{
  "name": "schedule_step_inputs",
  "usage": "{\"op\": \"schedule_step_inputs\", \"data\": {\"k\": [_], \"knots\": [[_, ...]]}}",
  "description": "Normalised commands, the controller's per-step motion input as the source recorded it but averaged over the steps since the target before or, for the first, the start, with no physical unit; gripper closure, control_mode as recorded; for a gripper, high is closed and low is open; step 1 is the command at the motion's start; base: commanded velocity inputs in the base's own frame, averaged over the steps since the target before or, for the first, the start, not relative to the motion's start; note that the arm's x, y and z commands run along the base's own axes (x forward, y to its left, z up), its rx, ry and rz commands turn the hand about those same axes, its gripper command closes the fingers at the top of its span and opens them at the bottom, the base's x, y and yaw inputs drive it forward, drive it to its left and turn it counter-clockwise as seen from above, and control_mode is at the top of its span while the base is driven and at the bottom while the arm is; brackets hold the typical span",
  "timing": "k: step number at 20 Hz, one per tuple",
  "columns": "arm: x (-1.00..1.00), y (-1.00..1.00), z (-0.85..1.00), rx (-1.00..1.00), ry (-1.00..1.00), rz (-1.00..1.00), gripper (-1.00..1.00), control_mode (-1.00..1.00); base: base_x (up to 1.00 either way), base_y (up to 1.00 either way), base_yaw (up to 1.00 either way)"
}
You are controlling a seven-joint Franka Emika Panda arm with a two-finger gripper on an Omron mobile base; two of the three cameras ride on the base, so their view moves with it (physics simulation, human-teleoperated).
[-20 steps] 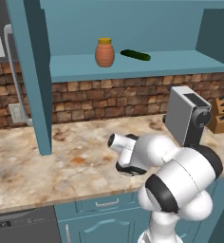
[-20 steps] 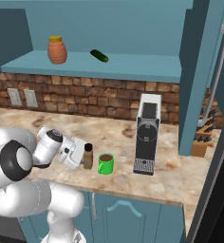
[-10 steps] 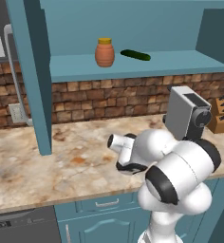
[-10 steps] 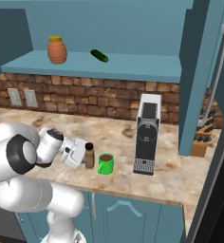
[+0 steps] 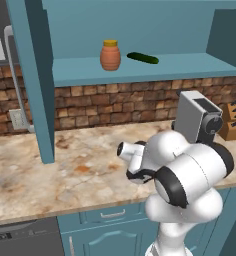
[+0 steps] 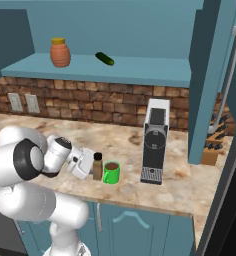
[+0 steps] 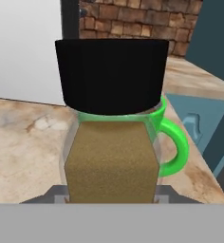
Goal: Pick the cinnamon and honey bottle from the cabinet and place them next to the mug.
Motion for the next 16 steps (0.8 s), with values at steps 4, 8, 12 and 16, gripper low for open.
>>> {"op": "schedule_step_inputs", "data": {"k": [4, 8, 12, 16], "knots": [[0.00, 0.01, -0.29, 0.00, 0.00, 0.00, 1.00, -1.00, 0.00, 0.00, 0.00], [0.00, 0.00, -0.07, 0.00, 0.00, 0.00, 1.00, -1.00, 0.00, 0.00, 0.00], [0.00, 0.00, 0.00, 0.00, 0.00, 0.00, -1.00, -1.00, 0.00, 0.00, 0.00], [-0.11, 0.00, 0.00, 0.00, 0.00, 0.00, -1.00, -1.00, 0.00, 0.00, 0.00]]}}
